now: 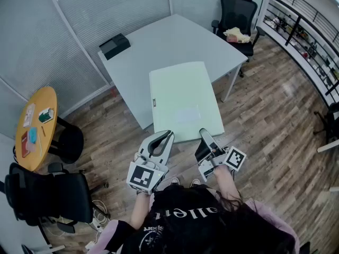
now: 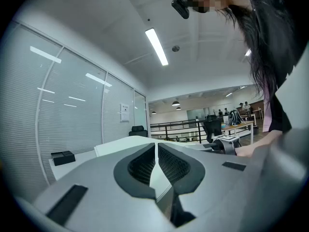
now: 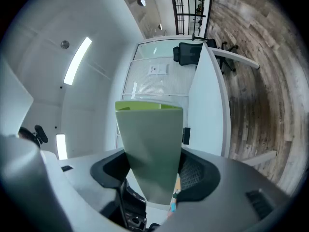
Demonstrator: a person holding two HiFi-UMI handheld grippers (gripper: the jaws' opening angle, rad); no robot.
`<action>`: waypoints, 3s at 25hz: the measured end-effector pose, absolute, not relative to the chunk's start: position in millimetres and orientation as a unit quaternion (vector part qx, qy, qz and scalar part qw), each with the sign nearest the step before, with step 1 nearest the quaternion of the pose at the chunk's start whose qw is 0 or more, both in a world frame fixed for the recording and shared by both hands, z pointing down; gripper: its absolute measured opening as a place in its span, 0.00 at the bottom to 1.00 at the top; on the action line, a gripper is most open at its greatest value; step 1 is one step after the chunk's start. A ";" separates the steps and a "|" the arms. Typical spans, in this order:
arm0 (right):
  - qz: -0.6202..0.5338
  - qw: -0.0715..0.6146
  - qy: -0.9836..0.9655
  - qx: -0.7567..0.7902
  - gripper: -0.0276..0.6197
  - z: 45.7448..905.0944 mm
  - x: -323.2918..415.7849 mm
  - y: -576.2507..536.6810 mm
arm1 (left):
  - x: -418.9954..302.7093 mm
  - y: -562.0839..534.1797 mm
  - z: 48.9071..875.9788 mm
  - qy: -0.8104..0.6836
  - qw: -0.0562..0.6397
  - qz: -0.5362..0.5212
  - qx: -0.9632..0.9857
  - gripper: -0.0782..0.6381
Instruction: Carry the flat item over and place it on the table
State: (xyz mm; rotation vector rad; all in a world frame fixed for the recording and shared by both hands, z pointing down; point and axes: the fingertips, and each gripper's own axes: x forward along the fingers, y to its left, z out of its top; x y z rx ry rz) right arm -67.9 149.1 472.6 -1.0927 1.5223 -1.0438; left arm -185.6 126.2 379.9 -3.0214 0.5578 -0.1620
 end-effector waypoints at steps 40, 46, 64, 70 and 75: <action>-0.380 0.516 0.597 -0.482 0.49 477.3 -76.3 114.4 | -237.6 67.1 397.0 0.154 0.015 -0.058 -0.986 0.16; -0.374 0.521 0.592 -0.488 0.49 473.6 -66.8 112.2 | -227.6 63.1 400.1 0.137 0.007 -0.055 -0.989 0.16; -0.394 0.515 0.608 -0.457 0.49 476.4 43.5 56.8 | -129.5 0.6 415.4 0.197 -0.019 -0.062 -0.978 0.16; -0.408 0.492 0.625 -0.449 0.49 474.9 111.2 38.3 | -55.4 -9.4 414.2 0.213 -0.025 -0.063 -0.975 0.16; -0.416 0.479 0.637 -0.438 0.49 478.8 161.9 21.3 | -8.2 -16.9 415.3 0.233 -0.021 -0.063 -0.970 0.16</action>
